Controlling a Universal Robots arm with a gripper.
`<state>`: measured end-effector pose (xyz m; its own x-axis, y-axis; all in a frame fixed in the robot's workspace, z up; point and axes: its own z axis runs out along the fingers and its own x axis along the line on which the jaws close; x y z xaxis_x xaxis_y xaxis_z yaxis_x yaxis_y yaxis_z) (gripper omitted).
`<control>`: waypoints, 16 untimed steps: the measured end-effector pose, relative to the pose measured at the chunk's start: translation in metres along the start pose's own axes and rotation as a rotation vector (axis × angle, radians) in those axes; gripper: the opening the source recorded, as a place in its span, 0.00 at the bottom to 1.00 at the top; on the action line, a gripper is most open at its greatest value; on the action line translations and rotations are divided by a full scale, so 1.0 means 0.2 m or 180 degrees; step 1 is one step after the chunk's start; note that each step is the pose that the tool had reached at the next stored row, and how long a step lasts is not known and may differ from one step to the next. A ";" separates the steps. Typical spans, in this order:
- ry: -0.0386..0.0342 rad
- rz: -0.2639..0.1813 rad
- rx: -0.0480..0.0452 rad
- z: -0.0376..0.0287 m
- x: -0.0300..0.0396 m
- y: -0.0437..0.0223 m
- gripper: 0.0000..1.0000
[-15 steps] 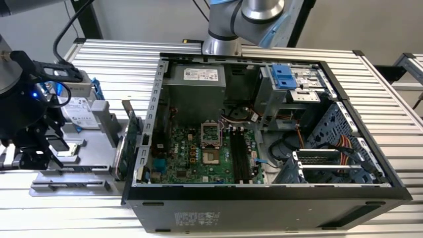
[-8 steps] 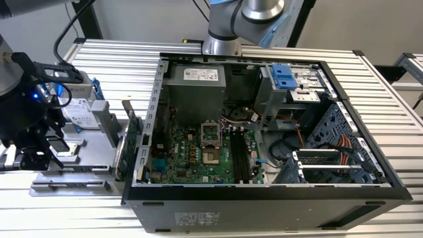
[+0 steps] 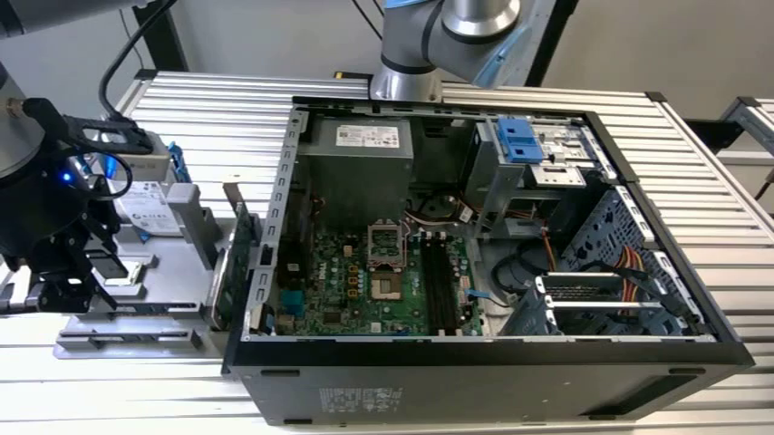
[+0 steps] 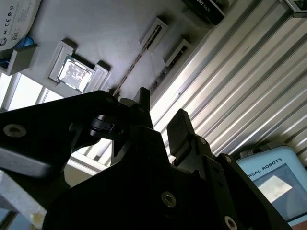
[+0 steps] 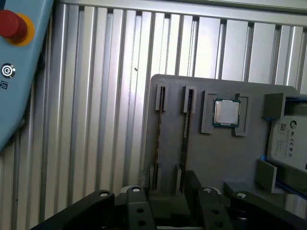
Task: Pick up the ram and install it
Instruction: 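Pick up the ram and move it above insertion slot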
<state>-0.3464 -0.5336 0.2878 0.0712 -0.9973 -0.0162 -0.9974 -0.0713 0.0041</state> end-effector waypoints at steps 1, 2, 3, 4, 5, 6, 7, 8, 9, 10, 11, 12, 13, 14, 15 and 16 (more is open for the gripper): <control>0.0000 0.0000 0.0000 0.000 0.000 0.000 1.00; 0.0000 0.0000 0.0000 0.002 0.000 0.000 1.00; -0.0001 0.0000 0.0001 0.004 0.000 0.000 1.00; -0.0001 0.0000 0.0001 0.007 0.000 0.000 1.00; 0.0000 0.0000 0.0000 0.009 0.000 0.000 1.00; 0.0000 0.0000 0.0001 0.014 0.000 0.001 1.00; 0.0000 0.0000 0.0001 0.021 0.000 0.002 1.00; 0.0000 0.0000 0.0002 0.028 0.000 0.003 1.00; 0.0001 0.0000 0.0002 0.030 0.000 0.007 1.00; 0.0000 0.0000 0.0003 0.033 -0.001 0.013 1.00; 0.0000 0.0000 0.0005 0.037 -0.001 0.021 1.00; 0.0001 0.0001 0.0008 0.042 -0.001 0.030 1.00; 0.0001 0.0003 0.0011 0.047 -0.002 0.038 1.00; 0.0001 0.0008 0.0012 0.052 -0.002 0.043 1.00; 0.0002 0.0019 0.0013 0.055 -0.002 0.047 1.00; 0.0003 0.0039 0.0014 0.060 -0.002 0.049 1.00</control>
<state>-0.3562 -0.5337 0.2757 0.0589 -0.9981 -0.0152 -0.9983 -0.0589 -0.0001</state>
